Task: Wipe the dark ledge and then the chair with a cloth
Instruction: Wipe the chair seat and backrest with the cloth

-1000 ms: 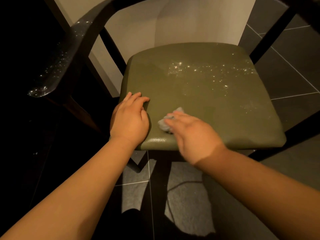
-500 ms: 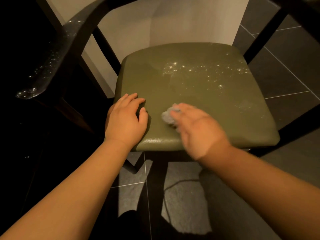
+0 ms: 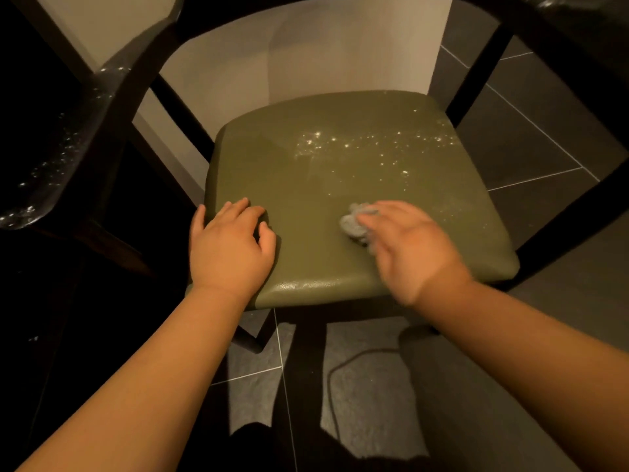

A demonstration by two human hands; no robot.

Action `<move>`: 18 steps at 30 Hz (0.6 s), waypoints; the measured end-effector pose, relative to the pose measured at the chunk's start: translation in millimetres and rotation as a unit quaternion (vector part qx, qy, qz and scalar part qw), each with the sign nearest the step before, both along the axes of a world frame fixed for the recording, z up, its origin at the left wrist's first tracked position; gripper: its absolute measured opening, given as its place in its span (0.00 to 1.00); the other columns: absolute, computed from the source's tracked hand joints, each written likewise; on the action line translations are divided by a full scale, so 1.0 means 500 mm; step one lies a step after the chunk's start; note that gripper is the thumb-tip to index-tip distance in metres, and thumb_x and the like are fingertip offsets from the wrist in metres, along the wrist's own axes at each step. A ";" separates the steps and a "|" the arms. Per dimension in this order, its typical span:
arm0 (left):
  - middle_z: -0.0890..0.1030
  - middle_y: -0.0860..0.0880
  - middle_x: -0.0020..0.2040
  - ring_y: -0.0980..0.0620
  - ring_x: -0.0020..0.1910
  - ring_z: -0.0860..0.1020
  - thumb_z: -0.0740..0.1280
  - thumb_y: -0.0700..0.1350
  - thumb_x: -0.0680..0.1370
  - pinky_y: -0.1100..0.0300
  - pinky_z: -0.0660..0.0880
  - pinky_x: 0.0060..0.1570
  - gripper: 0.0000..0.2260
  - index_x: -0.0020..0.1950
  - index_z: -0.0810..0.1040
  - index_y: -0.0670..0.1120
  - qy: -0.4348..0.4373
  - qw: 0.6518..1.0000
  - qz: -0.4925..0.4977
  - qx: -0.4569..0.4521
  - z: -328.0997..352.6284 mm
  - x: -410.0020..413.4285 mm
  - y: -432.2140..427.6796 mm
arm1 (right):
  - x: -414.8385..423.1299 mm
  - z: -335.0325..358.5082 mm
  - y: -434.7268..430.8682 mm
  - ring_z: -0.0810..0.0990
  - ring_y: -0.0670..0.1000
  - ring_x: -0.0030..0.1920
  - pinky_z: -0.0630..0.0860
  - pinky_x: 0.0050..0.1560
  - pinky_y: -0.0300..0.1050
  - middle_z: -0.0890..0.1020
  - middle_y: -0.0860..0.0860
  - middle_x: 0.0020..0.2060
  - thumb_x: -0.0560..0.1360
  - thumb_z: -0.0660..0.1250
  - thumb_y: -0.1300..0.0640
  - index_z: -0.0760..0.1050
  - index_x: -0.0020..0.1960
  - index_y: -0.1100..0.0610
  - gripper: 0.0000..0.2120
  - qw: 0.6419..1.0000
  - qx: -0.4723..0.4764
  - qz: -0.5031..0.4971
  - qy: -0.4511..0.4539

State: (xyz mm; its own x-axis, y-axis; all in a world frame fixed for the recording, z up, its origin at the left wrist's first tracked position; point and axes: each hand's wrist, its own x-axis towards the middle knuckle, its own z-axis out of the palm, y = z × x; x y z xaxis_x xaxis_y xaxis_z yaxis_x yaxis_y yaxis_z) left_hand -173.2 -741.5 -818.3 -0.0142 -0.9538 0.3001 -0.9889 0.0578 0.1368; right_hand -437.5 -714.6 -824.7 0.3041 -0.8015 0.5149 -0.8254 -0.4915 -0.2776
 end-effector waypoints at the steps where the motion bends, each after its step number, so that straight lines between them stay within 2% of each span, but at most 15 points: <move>1: 0.80 0.48 0.70 0.47 0.71 0.77 0.55 0.54 0.81 0.40 0.56 0.80 0.21 0.65 0.84 0.51 -0.007 1.000 0.002 0.000 0.002 -0.004 0.001 | 0.026 -0.008 0.010 0.80 0.65 0.63 0.74 0.69 0.61 0.83 0.61 0.60 0.73 0.65 0.67 0.81 0.62 0.63 0.18 0.999 0.010 0.043 0.003; 3: 0.80 0.47 0.71 0.46 0.71 0.77 0.58 0.53 0.82 0.39 0.57 0.80 0.19 0.65 0.84 0.51 -0.010 1.000 0.015 0.004 0.008 -0.011 0.003 | 0.051 -0.019 0.026 0.78 0.63 0.68 0.71 0.71 0.58 0.82 0.60 0.63 0.70 0.70 0.71 0.81 0.62 0.64 0.21 0.994 0.048 0.098 0.026; 4: 0.80 0.47 0.71 0.46 0.71 0.77 0.60 0.52 0.82 0.39 0.57 0.79 0.17 0.65 0.83 0.50 -0.007 1.000 0.024 0.009 0.010 -0.015 0.003 | 0.041 -0.017 0.024 0.79 0.63 0.66 0.72 0.70 0.57 0.83 0.60 0.61 0.69 0.72 0.71 0.82 0.61 0.63 0.21 0.993 0.057 0.102 0.034; 7: 0.76 0.45 0.75 0.45 0.75 0.72 0.64 0.51 0.82 0.39 0.61 0.79 0.18 0.70 0.81 0.49 0.053 0.997 0.032 0.041 0.019 -0.043 0.003 | -0.033 0.004 0.002 0.84 0.63 0.55 0.79 0.61 0.56 0.85 0.58 0.53 0.71 0.66 0.63 0.85 0.55 0.61 0.15 0.996 0.056 0.057 0.048; 8: 0.75 0.46 0.76 0.44 0.77 0.70 0.65 0.51 0.82 0.39 0.61 0.79 0.19 0.71 0.80 0.49 0.091 0.994 0.017 0.050 0.021 -0.060 0.004 | -0.057 0.008 -0.004 0.84 0.64 0.53 0.80 0.58 0.57 0.85 0.59 0.52 0.71 0.66 0.63 0.85 0.54 0.60 0.14 0.996 0.062 0.032 0.057; 10: 0.71 0.47 0.79 0.46 0.81 0.63 0.65 0.53 0.82 0.44 0.56 0.82 0.20 0.74 0.77 0.50 0.128 0.989 -0.037 0.064 0.018 -0.100 0.006 | -0.103 0.010 -0.012 0.84 0.66 0.50 0.80 0.55 0.58 0.85 0.60 0.50 0.68 0.72 0.69 0.85 0.53 0.61 0.14 0.996 0.064 -0.028 0.063; 12: 0.68 0.48 0.81 0.48 0.83 0.59 0.65 0.55 0.82 0.49 0.51 0.83 0.23 0.77 0.74 0.51 0.107 0.988 -0.087 0.066 0.013 -0.136 0.004 | -0.124 0.012 -0.012 0.83 0.67 0.49 0.80 0.55 0.57 0.85 0.60 0.48 0.70 0.69 0.69 0.85 0.53 0.62 0.13 0.995 0.046 -0.077 0.043; 14: 0.64 0.49 0.83 0.49 0.84 0.55 0.62 0.60 0.82 0.49 0.50 0.83 0.27 0.80 0.70 0.53 0.081 0.989 -0.092 0.078 0.011 -0.157 -0.001 | -0.098 0.016 -0.006 0.82 0.66 0.49 0.79 0.55 0.54 0.84 0.60 0.49 0.73 0.61 0.62 0.84 0.55 0.61 0.16 0.996 0.028 -0.087 -0.004; 16: 0.62 0.49 0.84 0.50 0.84 0.55 0.57 0.63 0.81 0.49 0.51 0.83 0.31 0.81 0.67 0.53 0.055 0.991 -0.085 0.088 0.009 -0.166 -0.005 | -0.048 0.011 0.009 0.80 0.65 0.53 0.78 0.59 0.55 0.83 0.60 0.52 0.75 0.59 0.58 0.84 0.58 0.61 0.18 0.997 0.043 -0.053 -0.042; 18: 0.62 0.49 0.84 0.50 0.84 0.56 0.54 0.64 0.79 0.49 0.52 0.83 0.32 0.82 0.66 0.53 0.040 0.992 -0.081 0.087 0.006 -0.168 -0.006 | -0.018 -0.001 0.027 0.79 0.63 0.56 0.79 0.60 0.56 0.82 0.59 0.54 0.77 0.59 0.56 0.83 0.59 0.60 0.18 0.996 0.071 -0.015 -0.041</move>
